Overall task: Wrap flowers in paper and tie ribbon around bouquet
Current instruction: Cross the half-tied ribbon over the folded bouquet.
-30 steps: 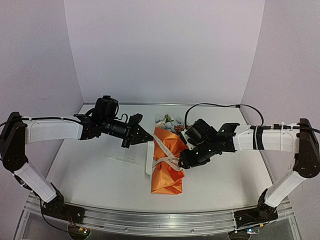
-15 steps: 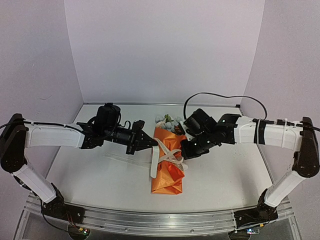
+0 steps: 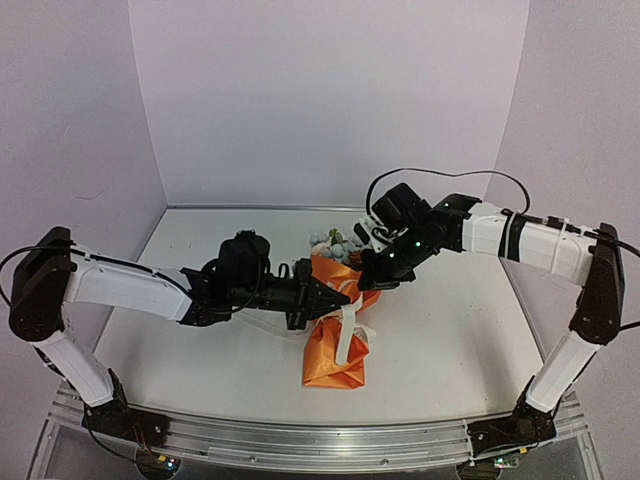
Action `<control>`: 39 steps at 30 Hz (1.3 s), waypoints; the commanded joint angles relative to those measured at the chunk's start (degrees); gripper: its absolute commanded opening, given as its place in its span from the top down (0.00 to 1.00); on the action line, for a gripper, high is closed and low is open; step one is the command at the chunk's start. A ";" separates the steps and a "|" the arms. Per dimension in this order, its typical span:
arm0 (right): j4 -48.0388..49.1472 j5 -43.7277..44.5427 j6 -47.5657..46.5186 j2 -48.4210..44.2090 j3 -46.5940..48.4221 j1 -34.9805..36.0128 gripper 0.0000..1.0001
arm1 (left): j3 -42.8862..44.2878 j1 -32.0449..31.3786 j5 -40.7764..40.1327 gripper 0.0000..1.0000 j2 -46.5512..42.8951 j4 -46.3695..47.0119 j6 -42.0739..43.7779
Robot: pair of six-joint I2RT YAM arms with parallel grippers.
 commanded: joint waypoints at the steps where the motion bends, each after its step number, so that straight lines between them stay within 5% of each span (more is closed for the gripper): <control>1: -2.30 -5.57 -2.03 0.51 4.57 -1.15 1.00 | 5.62 -2.81 -4.86 1.00 5.07 4.93 -2.81; 17: -6.06 -8.79 -5.02 1.94 7.64 -3.41 1.00 | 9.07 -8.33 -22.92 0.92 15.59 24.46 -3.16; 27: -6.99 -9.73 -5.98 1.99 7.81 -3.43 1.00 | 12.55 -10.02 -18.45 0.87 20.65 12.24 0.54; 31: -7.06 -9.63 -6.25 1.69 7.23 -3.43 1.00 | 14.36 -10.74 -16.81 0.75 22.41 7.20 3.13; 36: -7.06 -10.05 -6.17 0.72 6.09 -3.38 1.00 | 17.18 -10.87 -15.58 0.45 20.63 -0.67 9.92; 39: -7.14 -10.13 -6.06 0.31 5.36 -3.43 1.00 | 17.02 -10.88 -16.89 0.34 17.12 -5.34 14.77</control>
